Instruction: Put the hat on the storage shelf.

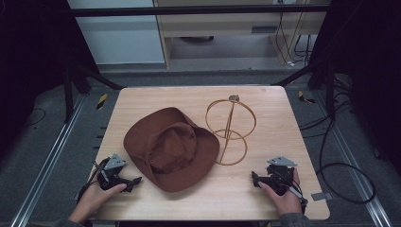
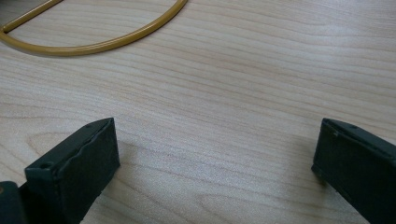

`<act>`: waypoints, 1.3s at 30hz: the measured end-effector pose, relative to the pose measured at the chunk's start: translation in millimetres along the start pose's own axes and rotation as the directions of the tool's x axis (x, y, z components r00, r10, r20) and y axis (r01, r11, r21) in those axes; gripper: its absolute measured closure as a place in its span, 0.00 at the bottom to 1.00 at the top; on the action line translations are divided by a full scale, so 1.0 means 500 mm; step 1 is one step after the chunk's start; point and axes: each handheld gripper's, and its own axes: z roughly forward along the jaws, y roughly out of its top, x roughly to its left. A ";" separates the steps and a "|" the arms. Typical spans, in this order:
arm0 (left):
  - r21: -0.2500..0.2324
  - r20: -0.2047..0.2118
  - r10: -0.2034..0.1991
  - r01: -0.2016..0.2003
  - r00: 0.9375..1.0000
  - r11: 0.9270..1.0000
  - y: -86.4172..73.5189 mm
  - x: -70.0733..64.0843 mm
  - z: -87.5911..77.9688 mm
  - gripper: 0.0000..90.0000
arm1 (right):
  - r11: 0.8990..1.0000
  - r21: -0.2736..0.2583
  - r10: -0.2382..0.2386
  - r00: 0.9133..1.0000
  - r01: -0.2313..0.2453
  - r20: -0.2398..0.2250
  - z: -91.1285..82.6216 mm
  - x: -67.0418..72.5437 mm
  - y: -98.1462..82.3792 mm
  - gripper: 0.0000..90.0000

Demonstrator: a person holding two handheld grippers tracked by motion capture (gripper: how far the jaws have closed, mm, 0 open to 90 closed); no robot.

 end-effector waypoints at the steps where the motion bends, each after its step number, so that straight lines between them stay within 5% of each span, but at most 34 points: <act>1: 0.015 0.004 0.003 -0.003 1.000 1.000 0.002 0.000 -0.001 0.00 | 1.000 0.000 0.000 1.000 0.000 0.000 0.000 0.000 0.000 0.01; 16: 0.008 0.031 0.058 -0.058 0.998 0.998 0.015 -0.053 -0.024 0.04 | 1.000 0.000 0.000 1.000 0.000 0.000 0.000 0.000 0.000 0.01; 31: -0.082 0.019 0.028 -0.026 0.999 0.996 0.015 -0.040 -0.075 0.07 | 1.000 0.000 0.000 1.000 0.000 0.000 0.000 0.000 0.000 0.01; 35: -0.147 0.001 0.014 -0.014 1.000 0.989 0.020 -0.033 -0.097 0.07 | 1.000 0.000 0.000 1.000 0.000 0.000 0.000 0.000 0.000 0.00; 39: -0.236 0.000 -0.023 0.022 1.000 0.972 0.028 -0.024 -0.119 0.07 | 1.000 0.000 0.000 1.000 0.000 0.000 0.000 0.000 0.000 0.00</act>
